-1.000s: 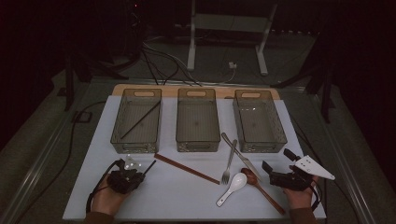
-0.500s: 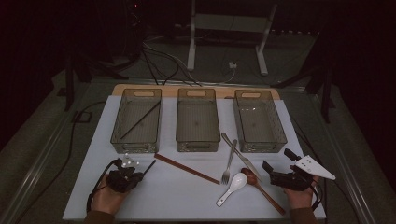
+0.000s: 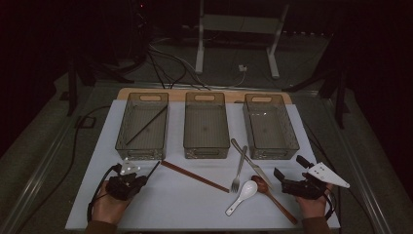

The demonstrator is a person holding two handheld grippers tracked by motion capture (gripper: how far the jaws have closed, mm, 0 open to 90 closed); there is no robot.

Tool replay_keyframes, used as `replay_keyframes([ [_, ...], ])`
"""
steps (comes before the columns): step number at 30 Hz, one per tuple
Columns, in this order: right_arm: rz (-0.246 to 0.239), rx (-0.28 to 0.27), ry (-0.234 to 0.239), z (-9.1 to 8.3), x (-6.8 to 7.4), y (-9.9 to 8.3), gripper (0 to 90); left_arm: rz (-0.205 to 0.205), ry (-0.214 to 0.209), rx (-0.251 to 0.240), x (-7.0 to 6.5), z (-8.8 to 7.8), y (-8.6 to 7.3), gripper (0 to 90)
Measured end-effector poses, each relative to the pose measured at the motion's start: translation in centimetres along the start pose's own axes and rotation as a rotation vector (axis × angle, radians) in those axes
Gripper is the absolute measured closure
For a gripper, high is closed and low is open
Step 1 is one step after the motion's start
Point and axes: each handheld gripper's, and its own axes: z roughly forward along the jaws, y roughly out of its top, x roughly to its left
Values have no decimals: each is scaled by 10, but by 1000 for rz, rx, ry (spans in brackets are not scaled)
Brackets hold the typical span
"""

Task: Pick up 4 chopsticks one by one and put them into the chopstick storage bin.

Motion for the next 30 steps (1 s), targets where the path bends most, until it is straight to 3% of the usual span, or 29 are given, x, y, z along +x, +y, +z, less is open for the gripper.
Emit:
replay_keyframes([
  [17, 1, -1, -1, 0, 0, 0, 0, -13, 35, -95, 11, -18, 23, 876],
  [30, 3, 1, -2, 0, 0, 0, 0, -41, 54, -140, 28, -16, 45, 876],
])
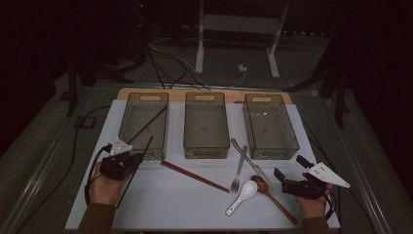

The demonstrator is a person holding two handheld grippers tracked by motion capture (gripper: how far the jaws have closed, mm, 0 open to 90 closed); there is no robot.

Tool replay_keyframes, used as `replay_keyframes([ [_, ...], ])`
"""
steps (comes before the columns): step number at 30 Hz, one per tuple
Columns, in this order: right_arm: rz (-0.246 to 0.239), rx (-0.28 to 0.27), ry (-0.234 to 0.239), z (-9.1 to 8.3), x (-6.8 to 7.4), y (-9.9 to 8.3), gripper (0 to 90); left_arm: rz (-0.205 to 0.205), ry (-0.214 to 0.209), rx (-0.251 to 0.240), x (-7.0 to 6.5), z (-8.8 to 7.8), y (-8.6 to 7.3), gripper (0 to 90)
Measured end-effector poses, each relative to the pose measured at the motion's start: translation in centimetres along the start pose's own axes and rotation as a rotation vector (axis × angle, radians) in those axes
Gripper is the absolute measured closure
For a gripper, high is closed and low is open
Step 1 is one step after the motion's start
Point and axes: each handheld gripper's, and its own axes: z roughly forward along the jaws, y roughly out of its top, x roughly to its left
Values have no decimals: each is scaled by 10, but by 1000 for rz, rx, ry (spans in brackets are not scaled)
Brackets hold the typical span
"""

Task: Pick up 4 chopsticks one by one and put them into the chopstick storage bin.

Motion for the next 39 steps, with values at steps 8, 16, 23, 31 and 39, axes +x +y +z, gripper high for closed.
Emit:
replay_keyframes([
  [8, 3, 0, -1, 0, 0, 0, 0, -2, 7, -2, 8, 6, 14, 876],
  [16, 4, 0, -1, 0, 0, 0, 0, -6, 16, -3, 17, 11, 27, 876],
  [23, 0, 1, 1, 1, 0, 0, 0, -11, 22, -5, 23, 13, 34, 876],
  [31, 1, 2, 0, 1, 0, 0, 0, -20, 31, -14, 30, 15, 43, 876],
  [39, 0, 2, 1, 1, 0, 0, 0, -33, 17, -24, 39, 17, 53, 876],
])
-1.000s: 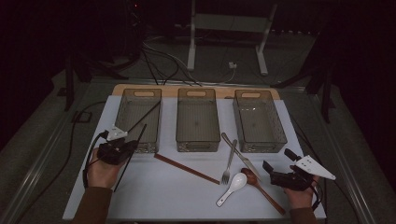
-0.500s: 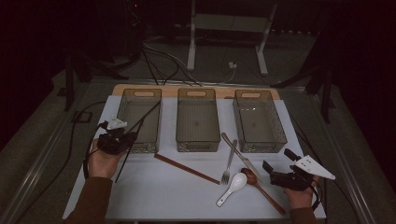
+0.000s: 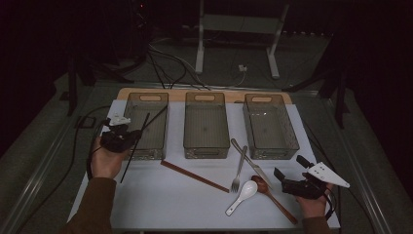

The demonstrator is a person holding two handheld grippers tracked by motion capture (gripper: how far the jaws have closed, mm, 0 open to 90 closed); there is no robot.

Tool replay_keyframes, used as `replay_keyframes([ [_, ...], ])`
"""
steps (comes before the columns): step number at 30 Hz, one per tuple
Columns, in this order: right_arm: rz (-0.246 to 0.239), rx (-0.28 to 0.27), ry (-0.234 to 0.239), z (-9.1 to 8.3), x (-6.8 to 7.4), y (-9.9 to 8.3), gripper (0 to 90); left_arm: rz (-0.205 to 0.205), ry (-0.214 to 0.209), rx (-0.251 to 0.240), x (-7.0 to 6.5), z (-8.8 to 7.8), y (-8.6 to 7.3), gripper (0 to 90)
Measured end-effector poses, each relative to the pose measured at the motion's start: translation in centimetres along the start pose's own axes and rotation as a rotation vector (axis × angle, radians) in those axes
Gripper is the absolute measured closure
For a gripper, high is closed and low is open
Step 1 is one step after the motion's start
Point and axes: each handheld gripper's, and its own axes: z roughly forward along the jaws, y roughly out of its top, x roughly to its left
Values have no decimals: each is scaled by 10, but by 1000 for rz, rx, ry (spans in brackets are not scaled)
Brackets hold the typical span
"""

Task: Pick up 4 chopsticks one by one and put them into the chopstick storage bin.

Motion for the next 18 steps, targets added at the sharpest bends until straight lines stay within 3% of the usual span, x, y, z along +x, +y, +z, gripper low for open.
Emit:
replay_keyframes([
  [18, 3, -2, 1, 0, 0, 0, 0, -8, -13, -23, 19, 1, 20, 876],
])
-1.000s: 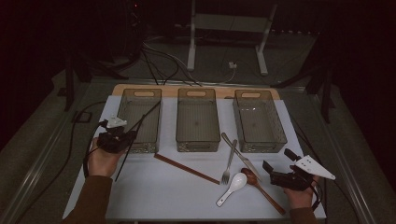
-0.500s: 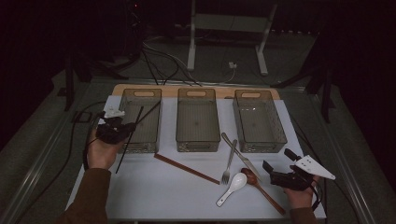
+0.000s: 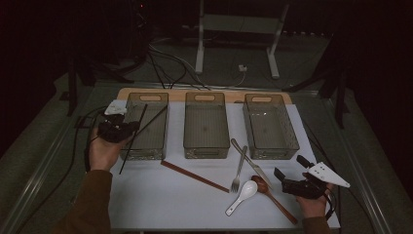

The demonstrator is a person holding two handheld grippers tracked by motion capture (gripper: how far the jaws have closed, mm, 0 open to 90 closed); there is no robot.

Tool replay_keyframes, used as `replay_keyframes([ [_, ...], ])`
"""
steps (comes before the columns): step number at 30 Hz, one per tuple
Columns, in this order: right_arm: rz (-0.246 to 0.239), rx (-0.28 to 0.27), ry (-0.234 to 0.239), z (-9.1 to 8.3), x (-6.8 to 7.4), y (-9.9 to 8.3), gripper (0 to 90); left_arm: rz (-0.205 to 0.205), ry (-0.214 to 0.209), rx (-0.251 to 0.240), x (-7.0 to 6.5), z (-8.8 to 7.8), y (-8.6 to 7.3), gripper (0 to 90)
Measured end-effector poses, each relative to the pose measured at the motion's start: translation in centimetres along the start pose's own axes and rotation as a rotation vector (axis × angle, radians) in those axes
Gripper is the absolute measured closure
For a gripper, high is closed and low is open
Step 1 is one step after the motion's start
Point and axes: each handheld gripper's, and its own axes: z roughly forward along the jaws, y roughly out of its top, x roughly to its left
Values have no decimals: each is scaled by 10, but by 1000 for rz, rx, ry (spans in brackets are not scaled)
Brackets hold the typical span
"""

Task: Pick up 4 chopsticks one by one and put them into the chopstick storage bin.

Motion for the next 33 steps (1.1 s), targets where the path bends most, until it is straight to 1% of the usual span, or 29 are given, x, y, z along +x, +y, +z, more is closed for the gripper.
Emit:
replay_keyframes([
  [6, -2, 0, 0, 0, 0, 0, 0, -6, 9, 1, 5, 4, 8, 876],
  [18, -1, 1, 0, 0, -1, 0, 0, -42, 21, -5, 13, 16, 14, 876],
  [21, -1, 3, 0, 1, -1, 0, 0, -56, 17, -14, 15, 21, 16, 875],
  [26, -1, 3, 0, 1, -1, 0, 0, -65, 9, -21, 17, 28, 18, 875],
  [33, 2, 6, -5, 1, -2, 0, 0, -99, 0, -20, 23, 36, 19, 875],
])
